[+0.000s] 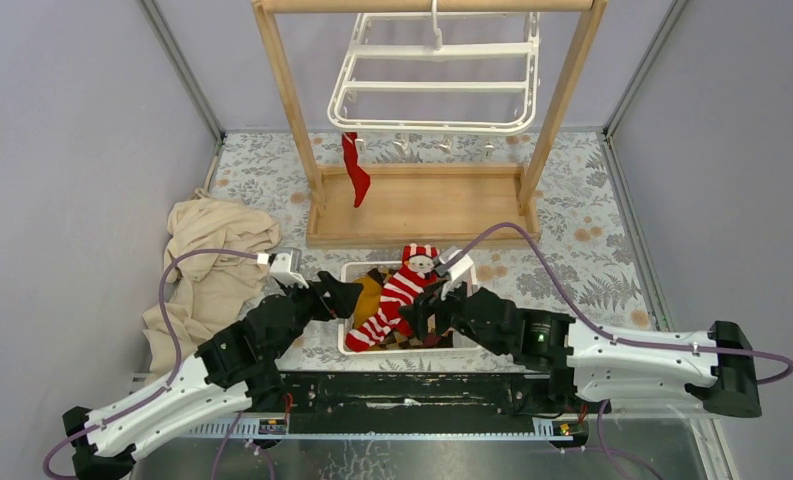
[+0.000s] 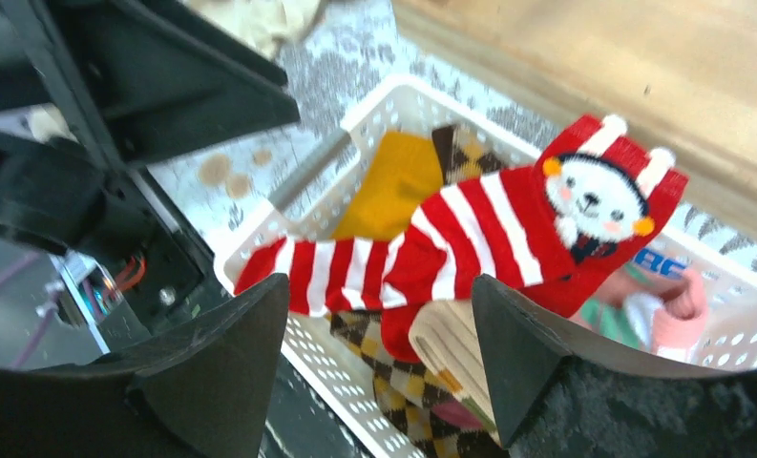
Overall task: Remove the socks clipped to the hanger
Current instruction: Place the sock in the bin.
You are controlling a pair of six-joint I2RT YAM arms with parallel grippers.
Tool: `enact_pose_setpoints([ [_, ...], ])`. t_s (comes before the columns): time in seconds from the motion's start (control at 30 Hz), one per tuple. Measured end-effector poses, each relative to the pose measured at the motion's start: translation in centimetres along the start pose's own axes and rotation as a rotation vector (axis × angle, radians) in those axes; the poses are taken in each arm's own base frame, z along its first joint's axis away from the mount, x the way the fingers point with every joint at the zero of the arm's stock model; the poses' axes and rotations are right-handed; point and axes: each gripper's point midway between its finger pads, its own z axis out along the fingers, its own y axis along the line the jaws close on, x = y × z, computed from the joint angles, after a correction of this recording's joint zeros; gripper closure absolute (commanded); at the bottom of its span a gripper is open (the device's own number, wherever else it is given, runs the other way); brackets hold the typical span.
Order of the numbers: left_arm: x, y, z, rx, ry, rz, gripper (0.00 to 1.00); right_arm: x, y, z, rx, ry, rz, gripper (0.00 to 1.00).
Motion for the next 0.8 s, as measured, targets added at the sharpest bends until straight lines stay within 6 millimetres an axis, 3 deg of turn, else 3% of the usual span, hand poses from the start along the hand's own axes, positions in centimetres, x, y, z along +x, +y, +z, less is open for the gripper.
enact_pose_setpoints([
  [0.1, 0.0, 0.3, 0.5, -0.021, -0.015, 0.002, 0.02, -1.8, -0.4, -0.3, 0.006, -0.108, 0.020, 0.22],
  [0.2, 0.8, 0.9, 1.0, -0.043, -0.007, 0.013, 0.01, -1.7, -1.1, 0.9, 0.039, -0.177, -0.005, 0.22],
  [0.33, 1.5, 1.3, 1.2, -0.054, 0.007, 0.020, 0.02, -0.2, -1.7, 4.6, 0.111, -0.213, -0.094, 0.19],
  [0.5, 0.8, 0.8, 0.6, -0.018, -0.025, -0.024, 0.02, 0.3, -1.9, 8.9, 0.168, -0.267, -0.182, 0.20],
  [0.57, 0.2, 0.8, 0.2, -0.006, -0.047, -0.048, 0.02, -1.1, -1.8, 11.0, 0.167, -0.302, -0.155, 0.20],
  [0.8, -0.1, 2.6, -0.5, -0.085, -0.079, -0.096, 0.02, -7.2, -4.0, 15.2, 0.160, -0.442, -0.058, 0.21],
])
